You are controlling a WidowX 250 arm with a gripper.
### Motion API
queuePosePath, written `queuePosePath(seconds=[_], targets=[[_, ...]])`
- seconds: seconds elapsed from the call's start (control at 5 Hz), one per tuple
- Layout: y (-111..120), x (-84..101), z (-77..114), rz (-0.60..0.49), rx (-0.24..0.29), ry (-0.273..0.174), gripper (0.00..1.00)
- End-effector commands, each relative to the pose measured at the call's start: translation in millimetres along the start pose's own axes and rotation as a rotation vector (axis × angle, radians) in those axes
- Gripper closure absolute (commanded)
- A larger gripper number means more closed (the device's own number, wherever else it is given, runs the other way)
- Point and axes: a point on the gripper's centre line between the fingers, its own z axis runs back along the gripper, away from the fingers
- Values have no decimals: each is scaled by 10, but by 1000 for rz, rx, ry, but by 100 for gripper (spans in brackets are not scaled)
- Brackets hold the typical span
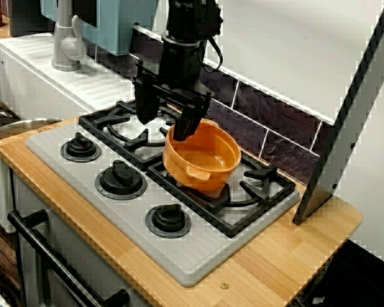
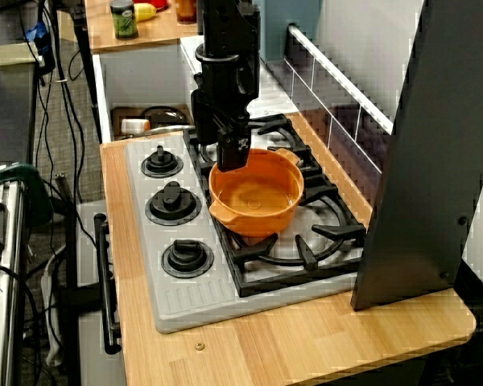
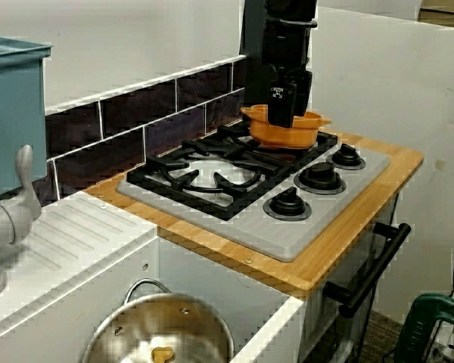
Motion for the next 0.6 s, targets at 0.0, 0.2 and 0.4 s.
queuePosePath(seconds=[0.0, 0.2, 0.4], targets=[[123, -55, 17, -1, 10, -21, 0], [141, -69, -11, -4, 19, -23, 0], [177, -83, -38, 4, 19, -15, 100]])
